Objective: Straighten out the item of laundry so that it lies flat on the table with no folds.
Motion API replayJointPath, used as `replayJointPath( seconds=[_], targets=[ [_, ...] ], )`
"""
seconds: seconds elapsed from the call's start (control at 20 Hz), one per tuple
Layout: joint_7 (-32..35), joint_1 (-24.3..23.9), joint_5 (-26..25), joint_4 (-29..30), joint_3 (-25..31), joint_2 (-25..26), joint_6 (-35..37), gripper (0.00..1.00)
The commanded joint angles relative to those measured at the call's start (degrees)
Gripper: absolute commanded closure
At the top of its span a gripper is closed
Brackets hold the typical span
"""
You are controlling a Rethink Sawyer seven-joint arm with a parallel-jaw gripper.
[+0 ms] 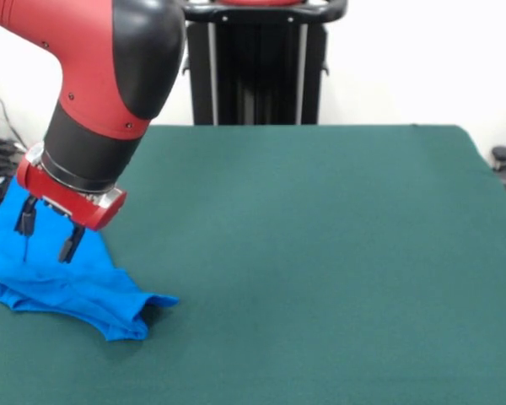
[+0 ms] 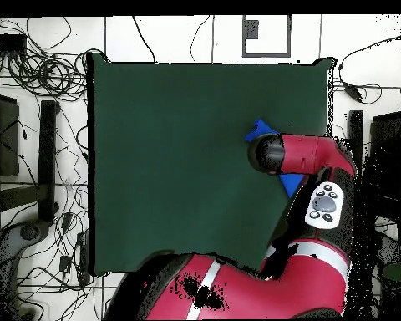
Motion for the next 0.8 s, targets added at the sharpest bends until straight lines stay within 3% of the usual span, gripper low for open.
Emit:
replayJointPath(
  seconds=[0.05,0.35,0.8],
  targets=[
    [6.37,0.62,-0.25,0.69,3.29,2.70,-3.08,0.00],
    [5.06,-0.54,-0.26,-0.34,4.04,3.06,-2.74,0.00],
    [8.37,0.89,-0.87,-2.55,1.88,6.50,-5.53,0.00]
  ],
)
